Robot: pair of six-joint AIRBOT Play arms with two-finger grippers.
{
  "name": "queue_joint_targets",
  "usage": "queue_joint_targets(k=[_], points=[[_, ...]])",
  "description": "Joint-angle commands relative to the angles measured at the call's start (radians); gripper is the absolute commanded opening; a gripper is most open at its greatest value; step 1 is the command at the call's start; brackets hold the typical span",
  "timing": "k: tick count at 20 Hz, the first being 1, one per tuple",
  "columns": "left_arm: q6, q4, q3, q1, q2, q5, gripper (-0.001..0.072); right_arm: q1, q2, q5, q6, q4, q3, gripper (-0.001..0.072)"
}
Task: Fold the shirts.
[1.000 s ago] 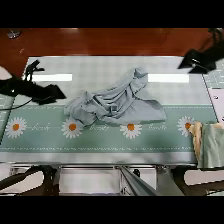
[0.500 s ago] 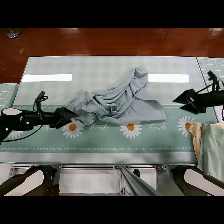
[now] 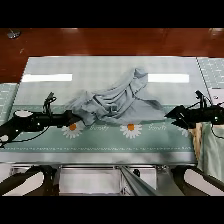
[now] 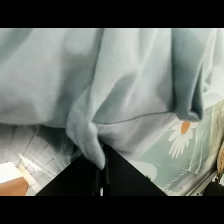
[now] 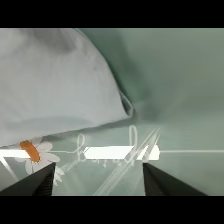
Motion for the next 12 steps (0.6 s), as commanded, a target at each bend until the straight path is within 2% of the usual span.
queue_joint_targets(k=[1, 5, 10, 12], points=[[0.015, -0.007, 0.018, -0.007, -0.002, -0.007, 0.0035, 0.048, -0.008, -0.061, 0.056, -0.01, -0.017, 0.0627], [0.015, -0.007, 0.02, -0.007, -0.002, -0.015, 0.0036, 0.159, -0.111, -0.167, 0.112, 0.0, 0.047, 0.0627], [0.015, -0.007, 0.02, -0.007, -0.002, -0.026, 0.0035, 0.277, -0.262, -0.175, 0.175, 0.002, 0.209, 0.0627], [0.015, -0.007, 0.02, -0.007, -0.002, -0.026, 0.0036, 0.328, -0.289, -0.174, 0.183, 0.005, 0.253, 0.0599]])
